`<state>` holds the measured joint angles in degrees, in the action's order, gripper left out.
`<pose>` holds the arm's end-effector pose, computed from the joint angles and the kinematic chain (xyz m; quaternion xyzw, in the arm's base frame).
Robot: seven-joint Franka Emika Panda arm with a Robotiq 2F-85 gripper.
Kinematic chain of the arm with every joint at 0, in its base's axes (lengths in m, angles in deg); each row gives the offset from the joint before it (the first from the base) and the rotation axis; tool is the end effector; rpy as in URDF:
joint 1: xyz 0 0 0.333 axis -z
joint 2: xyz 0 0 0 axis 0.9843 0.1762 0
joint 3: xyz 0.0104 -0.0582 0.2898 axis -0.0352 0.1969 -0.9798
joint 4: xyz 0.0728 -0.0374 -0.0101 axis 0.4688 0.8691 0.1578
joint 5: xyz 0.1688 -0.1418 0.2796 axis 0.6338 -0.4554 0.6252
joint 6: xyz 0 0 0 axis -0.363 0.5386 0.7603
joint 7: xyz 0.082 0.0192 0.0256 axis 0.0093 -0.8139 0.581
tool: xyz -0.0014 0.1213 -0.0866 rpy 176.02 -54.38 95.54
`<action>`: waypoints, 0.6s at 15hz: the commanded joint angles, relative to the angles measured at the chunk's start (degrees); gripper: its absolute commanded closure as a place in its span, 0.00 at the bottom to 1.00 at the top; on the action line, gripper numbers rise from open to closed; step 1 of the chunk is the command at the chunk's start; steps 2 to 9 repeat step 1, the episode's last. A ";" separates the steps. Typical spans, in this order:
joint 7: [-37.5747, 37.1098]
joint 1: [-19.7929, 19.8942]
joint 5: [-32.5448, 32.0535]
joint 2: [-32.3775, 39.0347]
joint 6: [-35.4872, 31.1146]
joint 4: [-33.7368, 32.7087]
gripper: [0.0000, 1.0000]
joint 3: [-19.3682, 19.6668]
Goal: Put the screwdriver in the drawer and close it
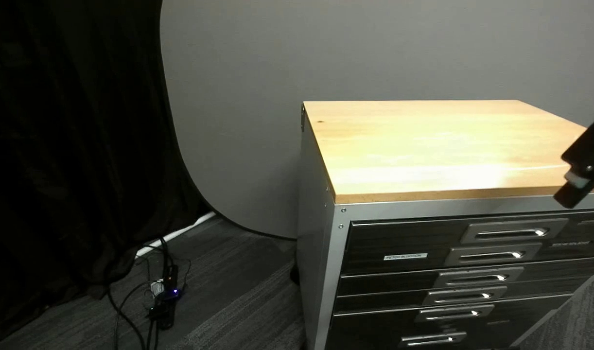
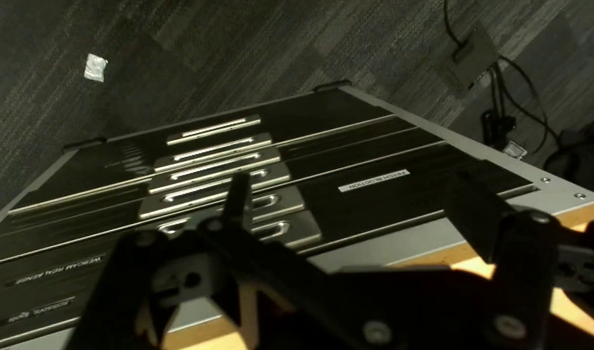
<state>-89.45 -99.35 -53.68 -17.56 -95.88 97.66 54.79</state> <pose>0.4284 0.1367 0.3043 -0.9939 0.0799 -0.0031 0.0762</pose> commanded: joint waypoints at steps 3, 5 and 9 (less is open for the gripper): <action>0.38 5.00 0.58 -0.20 0.11 0.09 0.00 -5.05; 0.38 5.00 0.58 -0.20 0.11 0.09 0.00 -5.05; 0.38 5.00 0.58 -0.20 0.11 0.09 0.00 -5.05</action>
